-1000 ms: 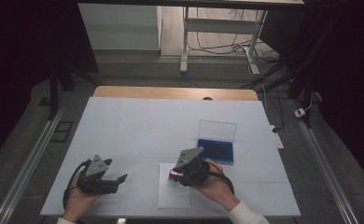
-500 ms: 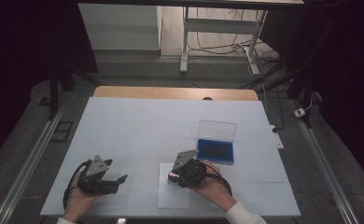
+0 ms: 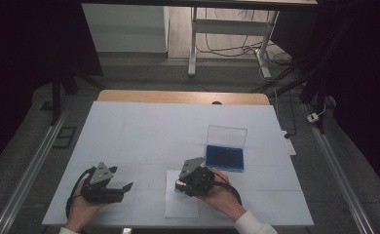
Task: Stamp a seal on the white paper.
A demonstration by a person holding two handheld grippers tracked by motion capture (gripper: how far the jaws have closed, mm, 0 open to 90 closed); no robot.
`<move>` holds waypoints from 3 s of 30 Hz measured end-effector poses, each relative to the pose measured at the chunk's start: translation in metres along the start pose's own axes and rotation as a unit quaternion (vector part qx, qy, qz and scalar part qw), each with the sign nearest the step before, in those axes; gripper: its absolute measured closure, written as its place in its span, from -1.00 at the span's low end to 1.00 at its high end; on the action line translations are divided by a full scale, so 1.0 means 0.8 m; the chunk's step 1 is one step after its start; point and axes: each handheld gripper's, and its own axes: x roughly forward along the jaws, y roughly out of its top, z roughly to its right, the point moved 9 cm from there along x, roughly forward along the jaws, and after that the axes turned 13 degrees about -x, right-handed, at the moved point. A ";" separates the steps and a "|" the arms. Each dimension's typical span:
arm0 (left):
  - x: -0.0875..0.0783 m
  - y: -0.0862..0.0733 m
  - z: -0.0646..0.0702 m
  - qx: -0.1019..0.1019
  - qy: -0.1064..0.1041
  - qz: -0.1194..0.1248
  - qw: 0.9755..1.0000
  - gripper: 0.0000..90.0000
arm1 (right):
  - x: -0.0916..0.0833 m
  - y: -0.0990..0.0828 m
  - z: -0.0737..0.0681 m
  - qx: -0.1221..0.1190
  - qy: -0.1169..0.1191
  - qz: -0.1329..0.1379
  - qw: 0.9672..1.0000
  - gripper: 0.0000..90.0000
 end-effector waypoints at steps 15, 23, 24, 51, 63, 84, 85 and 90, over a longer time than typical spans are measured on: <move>0.000 0.000 0.000 0.001 0.001 -0.001 1.000 -0.56 | 0.002 0.000 0.000 0.000 0.002 -0.004 1.000 0.56; 0.001 -0.001 0.000 0.001 0.001 -0.002 1.000 -0.56 | 0.003 -0.001 0.001 0.001 0.002 -0.007 1.000 0.56; 0.000 -0.001 0.000 0.001 0.000 -0.001 1.000 -0.56 | 0.003 -0.001 0.001 0.002 0.001 -0.008 1.000 0.56; -0.003 -0.003 -0.002 -0.006 0.003 0.001 1.000 -0.56 | 0.009 -0.005 0.000 0.010 0.005 -0.021 1.000 0.57; -0.003 -0.003 -0.003 -0.005 0.005 -0.001 1.000 -0.56 | 0.009 -0.005 0.000 0.012 0.006 -0.018 1.000 0.57; -0.004 -0.003 -0.007 -0.005 0.008 0.002 1.000 -0.56 | 0.002 -0.001 0.001 0.008 0.011 -0.008 1.000 0.55; -0.004 -0.003 -0.007 -0.005 0.008 0.002 1.000 -0.56 | 0.000 0.000 0.001 0.014 0.015 0.001 1.000 0.55; -0.003 -0.004 -0.007 -0.004 0.008 0.001 1.000 -0.56 | -0.017 0.009 0.008 0.025 0.005 0.034 0.999 0.55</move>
